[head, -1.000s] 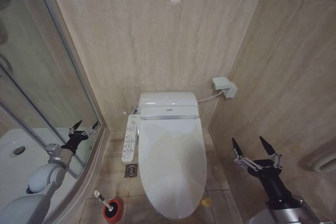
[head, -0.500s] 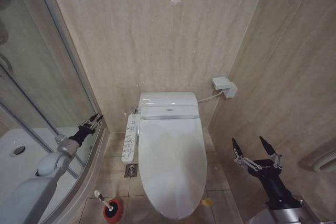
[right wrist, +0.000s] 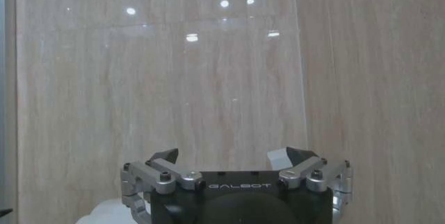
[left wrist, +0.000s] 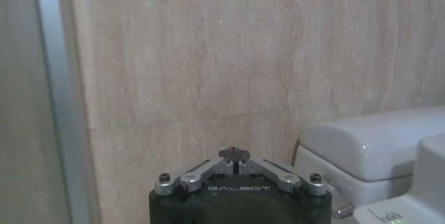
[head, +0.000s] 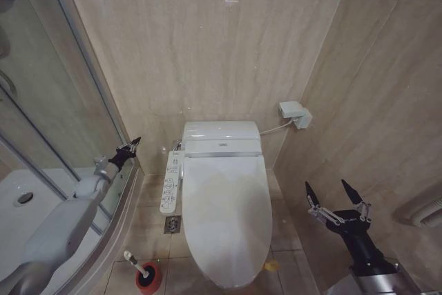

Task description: Open the toilet lid, clean the toilet bowl with a toilet brush, close the toilet lid, and flush.

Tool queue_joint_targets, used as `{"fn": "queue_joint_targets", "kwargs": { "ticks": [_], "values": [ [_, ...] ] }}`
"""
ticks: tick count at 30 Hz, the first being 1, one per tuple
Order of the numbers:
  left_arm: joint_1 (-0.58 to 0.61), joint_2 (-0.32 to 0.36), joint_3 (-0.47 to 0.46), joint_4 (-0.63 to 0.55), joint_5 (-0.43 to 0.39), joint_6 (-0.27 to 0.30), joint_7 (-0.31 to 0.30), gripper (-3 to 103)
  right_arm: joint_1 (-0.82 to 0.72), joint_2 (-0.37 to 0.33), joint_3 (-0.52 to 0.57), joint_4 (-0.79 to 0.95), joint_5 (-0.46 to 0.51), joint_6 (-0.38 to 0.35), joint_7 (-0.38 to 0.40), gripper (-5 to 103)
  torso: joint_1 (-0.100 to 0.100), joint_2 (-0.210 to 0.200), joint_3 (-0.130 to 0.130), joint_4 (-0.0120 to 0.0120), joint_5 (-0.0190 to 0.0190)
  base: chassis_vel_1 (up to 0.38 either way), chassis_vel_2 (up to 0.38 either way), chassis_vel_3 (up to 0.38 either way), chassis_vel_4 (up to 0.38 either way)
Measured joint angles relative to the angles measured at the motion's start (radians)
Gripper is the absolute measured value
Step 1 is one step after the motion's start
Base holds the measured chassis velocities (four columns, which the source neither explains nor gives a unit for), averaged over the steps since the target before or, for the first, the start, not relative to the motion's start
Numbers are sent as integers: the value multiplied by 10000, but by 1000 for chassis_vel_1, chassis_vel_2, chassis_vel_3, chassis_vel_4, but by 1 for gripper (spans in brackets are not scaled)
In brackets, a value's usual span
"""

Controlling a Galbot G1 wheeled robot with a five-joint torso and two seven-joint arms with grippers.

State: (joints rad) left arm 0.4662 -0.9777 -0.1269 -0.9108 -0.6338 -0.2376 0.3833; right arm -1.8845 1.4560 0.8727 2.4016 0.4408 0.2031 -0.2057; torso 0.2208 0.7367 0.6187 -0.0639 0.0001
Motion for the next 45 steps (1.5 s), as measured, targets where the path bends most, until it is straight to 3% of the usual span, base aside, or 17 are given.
{"fn": "queue_joint_targets", "kwargs": {
  "ticks": [9,17,37,45],
  "values": [
    [-1142,-599,904,1102,219,-476,468,0,0,0,0,0,0,0,0,100,0,1,0,-1,0,0,0,0,0],
    [-1399,-1014,1098,1326,368,-546,514,0,0,0,0,0,0,0,0,100,-1,1,-1,1,0,0,0,0,0],
    [-1378,-1056,1326,1269,359,-566,743,0,0,0,0,0,0,0,0,100,0,1,-1,1,0,-28,39,29,-30],
    [-1421,-934,1351,1602,408,-692,1692,0,0,0,0,0,0,0,0,100,0,1,-1,-1,0,-31,27,21,-26]
  ]
}}
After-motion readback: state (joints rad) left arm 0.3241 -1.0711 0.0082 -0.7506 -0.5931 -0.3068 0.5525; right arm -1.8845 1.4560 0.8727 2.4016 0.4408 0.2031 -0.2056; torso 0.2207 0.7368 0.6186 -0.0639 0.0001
